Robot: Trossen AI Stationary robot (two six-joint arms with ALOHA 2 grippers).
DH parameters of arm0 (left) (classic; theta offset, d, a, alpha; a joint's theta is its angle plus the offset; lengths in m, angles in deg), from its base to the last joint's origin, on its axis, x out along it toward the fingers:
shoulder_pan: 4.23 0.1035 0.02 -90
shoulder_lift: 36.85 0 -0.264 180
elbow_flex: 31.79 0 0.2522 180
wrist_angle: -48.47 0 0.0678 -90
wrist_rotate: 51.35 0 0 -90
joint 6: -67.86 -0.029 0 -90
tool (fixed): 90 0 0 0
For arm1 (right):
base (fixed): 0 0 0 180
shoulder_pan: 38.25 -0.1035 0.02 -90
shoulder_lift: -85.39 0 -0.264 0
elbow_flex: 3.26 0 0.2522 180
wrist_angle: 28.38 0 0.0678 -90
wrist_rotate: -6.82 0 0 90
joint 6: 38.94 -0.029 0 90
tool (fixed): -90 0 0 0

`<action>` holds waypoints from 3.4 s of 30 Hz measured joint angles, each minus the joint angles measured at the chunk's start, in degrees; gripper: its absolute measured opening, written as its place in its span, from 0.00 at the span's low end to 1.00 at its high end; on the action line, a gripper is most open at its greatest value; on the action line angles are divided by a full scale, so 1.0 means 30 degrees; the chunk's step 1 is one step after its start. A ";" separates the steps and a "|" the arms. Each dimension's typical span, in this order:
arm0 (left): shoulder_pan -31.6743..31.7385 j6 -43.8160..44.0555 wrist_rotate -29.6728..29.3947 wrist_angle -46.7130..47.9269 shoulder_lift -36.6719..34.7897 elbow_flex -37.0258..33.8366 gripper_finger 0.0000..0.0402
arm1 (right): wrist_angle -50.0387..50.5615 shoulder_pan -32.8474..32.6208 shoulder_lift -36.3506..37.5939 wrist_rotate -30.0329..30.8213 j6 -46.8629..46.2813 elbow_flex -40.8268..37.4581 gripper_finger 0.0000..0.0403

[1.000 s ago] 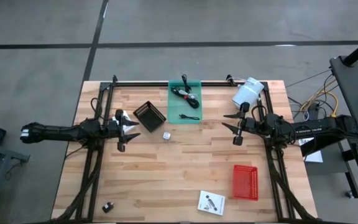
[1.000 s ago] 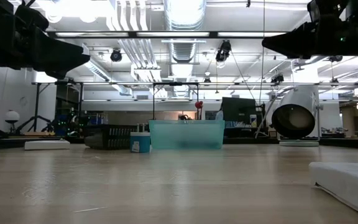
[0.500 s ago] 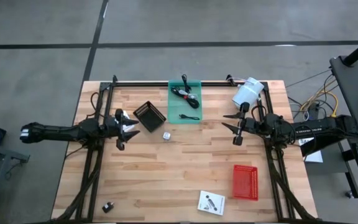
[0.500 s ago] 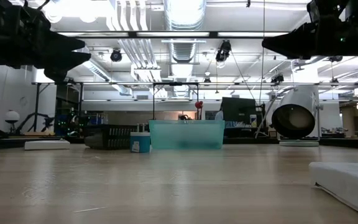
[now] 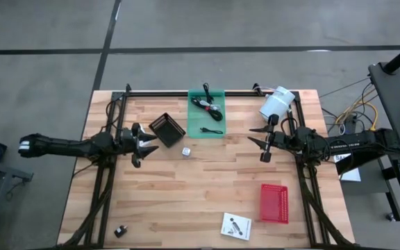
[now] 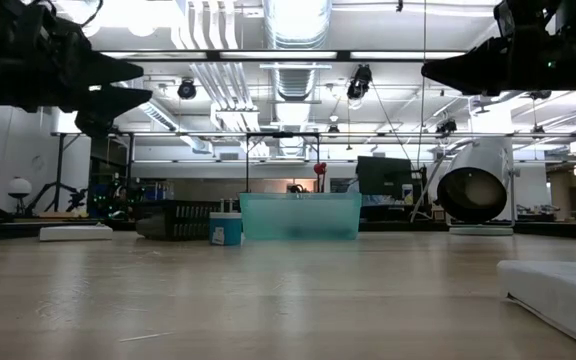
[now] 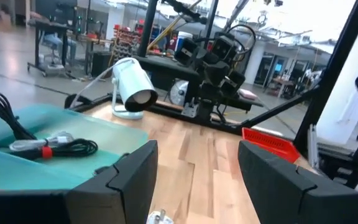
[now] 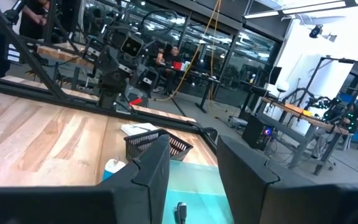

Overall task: Pick and place items into bin
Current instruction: Put the blue charger adapter into the black bin

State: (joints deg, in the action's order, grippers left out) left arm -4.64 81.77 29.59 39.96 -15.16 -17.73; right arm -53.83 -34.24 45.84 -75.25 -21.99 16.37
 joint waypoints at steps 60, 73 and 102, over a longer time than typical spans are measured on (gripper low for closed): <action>-0.1661 1.3643 -0.4103 1.8219 2.4199 2.0187 0.52 | -0.0004 0.0007 0.0000 0.4058 0.0925 0.0073 0.20; -0.1654 1.3792 -0.5668 1.7680 2.4290 1.9961 0.52 | -0.0004 0.0007 0.0000 0.4058 0.0925 0.0073 0.19; -0.1603 1.4152 -0.5334 1.6028 2.6118 1.9146 0.52 | 0.0077 0.0007 -0.0015 0.4057 0.1071 0.0080 0.19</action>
State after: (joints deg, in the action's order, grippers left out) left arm -9.45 124.23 13.59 88.04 63.19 39.71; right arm -53.60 -34.22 45.79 -63.08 -18.78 16.61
